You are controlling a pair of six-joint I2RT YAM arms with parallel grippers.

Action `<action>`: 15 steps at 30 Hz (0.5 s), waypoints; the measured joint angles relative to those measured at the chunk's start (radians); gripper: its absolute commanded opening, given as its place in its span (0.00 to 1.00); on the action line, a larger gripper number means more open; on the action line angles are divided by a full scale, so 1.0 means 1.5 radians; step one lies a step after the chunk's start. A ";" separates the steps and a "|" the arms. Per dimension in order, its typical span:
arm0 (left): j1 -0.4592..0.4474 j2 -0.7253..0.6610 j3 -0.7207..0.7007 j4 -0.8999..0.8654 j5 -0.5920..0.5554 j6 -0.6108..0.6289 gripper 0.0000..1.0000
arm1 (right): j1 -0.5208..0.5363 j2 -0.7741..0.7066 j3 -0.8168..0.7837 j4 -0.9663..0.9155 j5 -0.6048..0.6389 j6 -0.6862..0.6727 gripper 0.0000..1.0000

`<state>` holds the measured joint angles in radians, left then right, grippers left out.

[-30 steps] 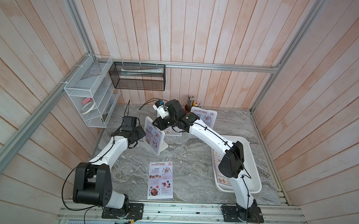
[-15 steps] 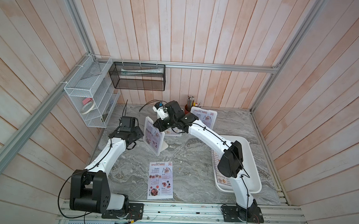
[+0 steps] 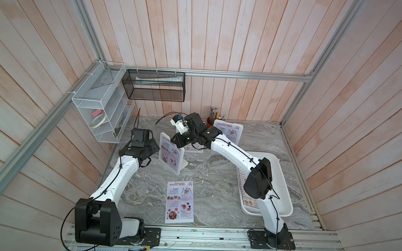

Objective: Replace the menus in the menu holders
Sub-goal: Take out the menu from the menu holder.

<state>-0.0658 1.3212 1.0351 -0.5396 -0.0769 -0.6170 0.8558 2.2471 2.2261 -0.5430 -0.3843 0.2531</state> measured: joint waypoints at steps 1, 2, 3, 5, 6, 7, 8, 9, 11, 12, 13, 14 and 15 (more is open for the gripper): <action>0.000 -0.002 -0.004 0.000 0.001 0.000 0.66 | 0.000 0.000 0.000 0.000 -0.003 0.002 0.06; 0.000 -0.004 -0.007 -0.003 0.001 0.000 0.66 | 0.000 0.000 0.000 0.001 -0.007 0.005 0.07; -0.001 -0.006 -0.010 -0.005 0.001 0.000 0.66 | 0.000 0.000 0.000 0.001 -0.010 0.006 0.07; -0.002 -0.009 -0.012 -0.011 0.001 0.000 0.66 | -0.001 0.000 0.000 0.001 -0.015 0.009 0.07; -0.002 -0.011 -0.012 -0.013 0.000 0.000 0.66 | -0.001 0.000 0.000 0.001 -0.018 0.010 0.07; -0.002 -0.012 -0.012 -0.015 0.000 0.000 0.66 | -0.001 0.000 0.000 0.001 -0.021 0.011 0.07; -0.002 -0.013 -0.012 -0.016 0.000 0.000 0.66 | -0.001 0.000 0.000 0.003 -0.024 0.013 0.07; -0.002 -0.015 -0.012 -0.017 -0.001 0.000 0.66 | -0.002 0.000 0.000 0.003 -0.027 0.014 0.07; -0.002 -0.017 -0.012 -0.018 -0.001 0.000 0.66 | -0.003 0.000 0.000 0.004 -0.032 0.019 0.07; -0.002 -0.018 -0.012 -0.020 -0.002 0.000 0.66 | -0.003 0.000 0.000 0.005 -0.034 0.021 0.07; -0.002 -0.018 -0.012 -0.020 -0.002 0.000 0.66 | -0.003 0.000 0.000 0.006 -0.036 0.021 0.08; -0.002 -0.018 -0.012 -0.020 -0.002 0.000 0.66 | -0.004 0.000 0.000 0.008 -0.039 0.023 0.09; -0.003 -0.018 -0.012 -0.021 -0.002 0.000 0.66 | -0.004 0.000 0.000 0.013 -0.041 0.023 0.10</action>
<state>-0.0696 1.2938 1.0172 -0.5705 -0.0792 -0.6170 0.8497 2.2471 2.2261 -0.5232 -0.4465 0.2882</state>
